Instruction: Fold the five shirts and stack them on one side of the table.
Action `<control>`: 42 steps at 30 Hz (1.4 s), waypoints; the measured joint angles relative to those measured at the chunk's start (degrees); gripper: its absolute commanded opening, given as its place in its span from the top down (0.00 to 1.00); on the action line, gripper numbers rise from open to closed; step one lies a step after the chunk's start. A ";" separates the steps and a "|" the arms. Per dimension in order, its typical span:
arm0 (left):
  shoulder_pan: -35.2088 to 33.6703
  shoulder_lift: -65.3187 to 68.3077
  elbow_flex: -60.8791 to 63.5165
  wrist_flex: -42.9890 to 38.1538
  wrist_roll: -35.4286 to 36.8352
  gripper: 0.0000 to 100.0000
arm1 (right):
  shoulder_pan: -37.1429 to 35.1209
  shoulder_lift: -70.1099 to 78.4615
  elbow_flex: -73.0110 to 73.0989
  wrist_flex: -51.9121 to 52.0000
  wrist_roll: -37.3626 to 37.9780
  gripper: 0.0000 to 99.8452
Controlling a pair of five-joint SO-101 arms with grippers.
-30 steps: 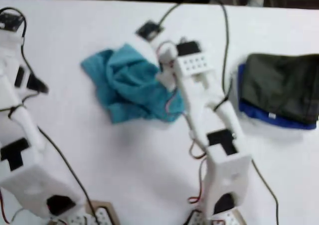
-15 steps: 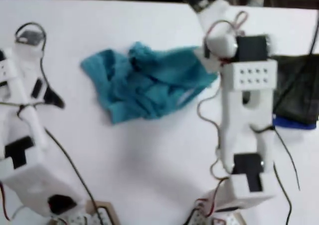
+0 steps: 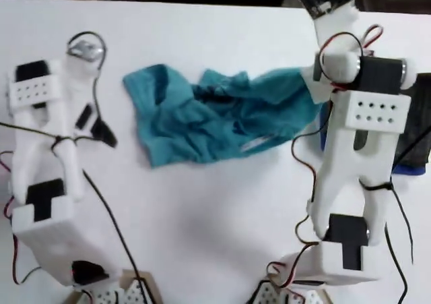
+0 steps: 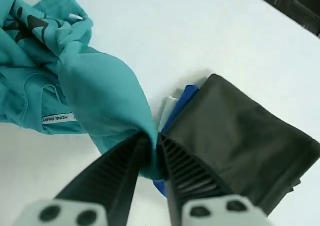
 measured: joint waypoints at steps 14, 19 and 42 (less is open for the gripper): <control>9.41 0.09 0.62 5.10 -0.88 0.65 | -0.88 0.00 1.76 -0.70 0.00 0.89; 0.53 0.18 -4.66 4.57 -2.99 0.65 | -1.85 0.00 1.76 -0.35 0.00 0.65; -18.02 0.18 -5.71 -4.04 -3.52 0.65 | -36.92 -0.26 32.26 -12.31 -11.69 0.65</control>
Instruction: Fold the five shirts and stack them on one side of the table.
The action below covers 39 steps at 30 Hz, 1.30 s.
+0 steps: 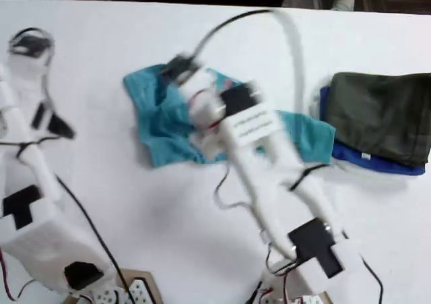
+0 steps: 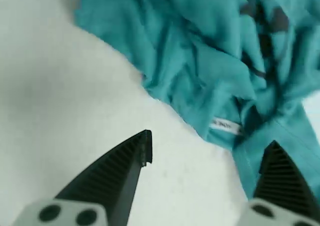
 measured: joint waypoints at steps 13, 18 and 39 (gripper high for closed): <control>-22.59 0.00 0.44 -2.29 -3.16 0.65 | -16.70 8.62 7.03 -22.33 -2.02 0.65; -27.52 0.00 0.44 -2.29 -3.69 0.65 | -16.53 19.60 5.98 -27.60 -4.75 0.65; -21.89 0.00 0.44 -2.29 -3.69 0.65 | 2.02 39.56 -29.89 -6.68 -6.15 0.98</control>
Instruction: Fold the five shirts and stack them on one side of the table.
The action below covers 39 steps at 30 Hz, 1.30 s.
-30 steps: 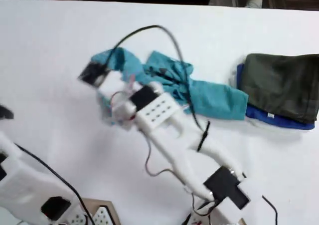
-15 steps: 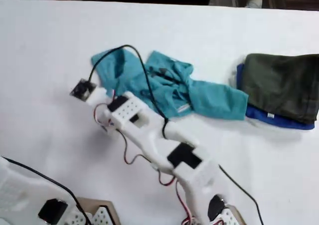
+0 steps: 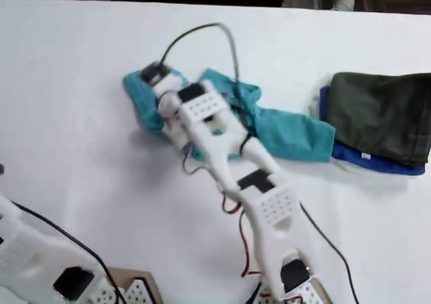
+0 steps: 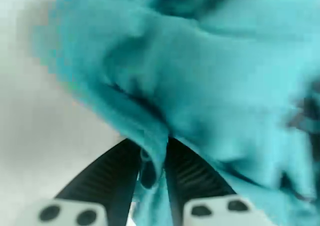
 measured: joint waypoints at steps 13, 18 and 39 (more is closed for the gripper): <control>14.33 0.00 0.00 0.00 0.00 0.65 | 15.21 -20.84 -14.77 21.01 12.92 0.98; 21.10 0.00 0.00 0.00 0.00 0.65 | 20.66 -35.96 -3.52 21.01 17.93 0.98; 49.67 9.05 3.78 5.10 -3.96 0.65 | 27.16 -87.38 68.40 4.75 24.35 0.98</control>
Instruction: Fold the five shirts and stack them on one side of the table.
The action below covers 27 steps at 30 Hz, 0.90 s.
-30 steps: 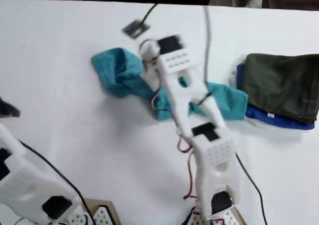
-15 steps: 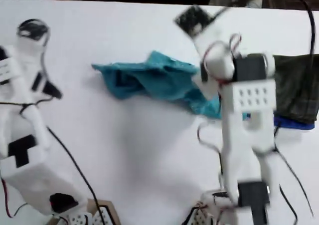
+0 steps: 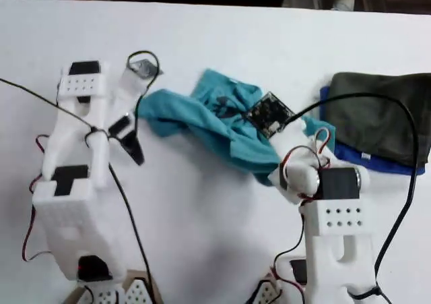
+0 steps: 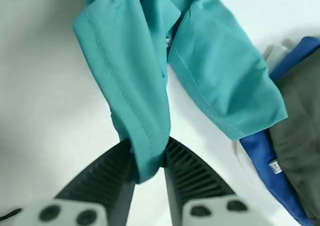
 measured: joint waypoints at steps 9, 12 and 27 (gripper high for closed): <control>-0.35 0.44 -6.24 -12.04 -0.26 0.65 | 2.02 -0.09 0.44 -1.05 0.00 0.98; 1.32 2.11 -6.86 -15.38 -0.26 0.65 | 2.20 -0.09 0.44 -1.32 0.00 0.98; 3.60 18.46 -20.04 -22.77 -0.70 0.75 | 2.20 -0.09 3.87 -1.32 0.00 0.98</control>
